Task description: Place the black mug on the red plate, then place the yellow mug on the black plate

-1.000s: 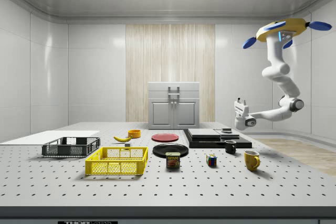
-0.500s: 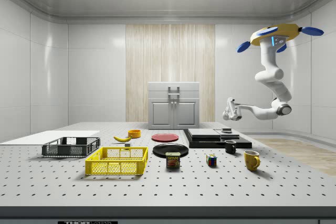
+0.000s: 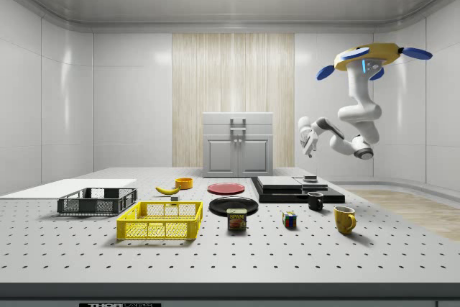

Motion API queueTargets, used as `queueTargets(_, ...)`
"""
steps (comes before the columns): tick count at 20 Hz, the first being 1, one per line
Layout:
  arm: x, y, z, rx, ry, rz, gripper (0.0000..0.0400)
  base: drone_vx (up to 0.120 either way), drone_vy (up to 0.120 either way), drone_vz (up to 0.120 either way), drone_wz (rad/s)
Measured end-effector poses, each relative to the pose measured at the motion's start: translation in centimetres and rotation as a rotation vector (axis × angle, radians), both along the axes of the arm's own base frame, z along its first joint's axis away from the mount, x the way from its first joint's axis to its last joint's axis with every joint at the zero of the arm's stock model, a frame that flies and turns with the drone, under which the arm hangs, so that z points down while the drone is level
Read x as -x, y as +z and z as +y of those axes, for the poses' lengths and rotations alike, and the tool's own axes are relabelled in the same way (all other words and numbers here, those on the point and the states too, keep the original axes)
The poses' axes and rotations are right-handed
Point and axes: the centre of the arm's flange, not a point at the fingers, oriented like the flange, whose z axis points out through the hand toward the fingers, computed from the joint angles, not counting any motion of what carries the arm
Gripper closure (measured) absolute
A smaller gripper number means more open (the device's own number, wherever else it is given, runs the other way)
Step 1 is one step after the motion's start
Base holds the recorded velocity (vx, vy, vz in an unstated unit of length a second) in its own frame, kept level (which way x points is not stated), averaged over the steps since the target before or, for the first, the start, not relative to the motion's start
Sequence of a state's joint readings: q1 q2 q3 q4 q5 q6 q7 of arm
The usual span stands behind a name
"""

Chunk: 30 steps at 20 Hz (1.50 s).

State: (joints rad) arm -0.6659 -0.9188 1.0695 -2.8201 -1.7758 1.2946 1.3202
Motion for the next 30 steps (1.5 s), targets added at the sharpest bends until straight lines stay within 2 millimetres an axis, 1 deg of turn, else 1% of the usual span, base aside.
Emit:
queueTargets(1, 0.0, -0.3, -0.7, 0.076, -0.002, 0.001, 0.0000, 0.120, 0.000, -0.120, 0.000)
queueTargets(4, 0.0, -0.9, -2.2, 0.241, -0.007, 0.004, 0.0000, 0.000, 0.000, -0.120, 0.000)
queueTargets(9, 0.0, -1.1, -3.5, 0.379, -0.011, 0.007, 0.0000, 0.000, 0.000, -0.120, 0.000)
queueTargets(13, 0.0, -1.2, -4.0, 0.428, -0.012, 0.009, 0.0000, -0.090, 0.000, -0.120, 0.000)
queueTargets(30, 0.0, -1.2, -4.5, 0.472, -0.013, 0.011, 0.0000, 0.000, 0.000, -0.120, 0.000)
